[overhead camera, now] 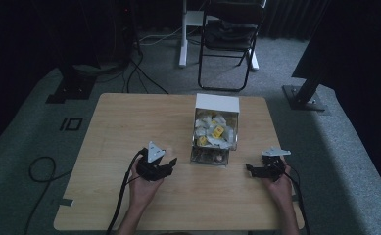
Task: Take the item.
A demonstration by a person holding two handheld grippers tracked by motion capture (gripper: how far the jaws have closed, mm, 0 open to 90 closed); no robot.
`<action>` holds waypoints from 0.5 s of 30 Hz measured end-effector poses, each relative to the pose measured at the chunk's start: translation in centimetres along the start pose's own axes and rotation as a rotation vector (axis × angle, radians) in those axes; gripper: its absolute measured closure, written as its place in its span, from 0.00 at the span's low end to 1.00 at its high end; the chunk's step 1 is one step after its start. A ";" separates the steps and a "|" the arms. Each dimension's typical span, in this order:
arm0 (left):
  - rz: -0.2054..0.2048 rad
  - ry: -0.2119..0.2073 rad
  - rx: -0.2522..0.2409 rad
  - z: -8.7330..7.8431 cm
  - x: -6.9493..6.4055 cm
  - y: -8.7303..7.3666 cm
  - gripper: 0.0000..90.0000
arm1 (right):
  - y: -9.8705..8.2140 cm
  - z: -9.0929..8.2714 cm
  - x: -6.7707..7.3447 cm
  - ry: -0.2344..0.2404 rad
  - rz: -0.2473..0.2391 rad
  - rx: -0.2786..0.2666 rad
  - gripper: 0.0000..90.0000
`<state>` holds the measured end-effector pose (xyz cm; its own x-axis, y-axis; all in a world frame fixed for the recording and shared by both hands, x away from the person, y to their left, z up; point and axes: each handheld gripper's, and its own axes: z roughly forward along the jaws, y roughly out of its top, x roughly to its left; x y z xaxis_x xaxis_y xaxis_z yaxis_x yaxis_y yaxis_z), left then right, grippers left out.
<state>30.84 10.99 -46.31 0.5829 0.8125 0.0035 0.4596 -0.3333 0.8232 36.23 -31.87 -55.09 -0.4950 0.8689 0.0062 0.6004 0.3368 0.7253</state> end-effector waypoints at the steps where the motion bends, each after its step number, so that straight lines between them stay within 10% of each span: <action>1: 0.000 0.000 0.000 0.0 0.0 0.0 0.50 | 0.0 0.0 0.0 0.000 0.000 0.000 0.14; 15: 0.083 -0.053 -0.011 1.3 -2.4 1.5 0.51 | 0.0 0.0 0.0 0.000 0.000 0.000 0.14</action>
<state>31.01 7.88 -45.78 0.6538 0.7555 0.0420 0.4009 -0.3930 0.8276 36.23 -31.87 -55.09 -0.4949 0.8689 0.0061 0.6004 0.3369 0.7253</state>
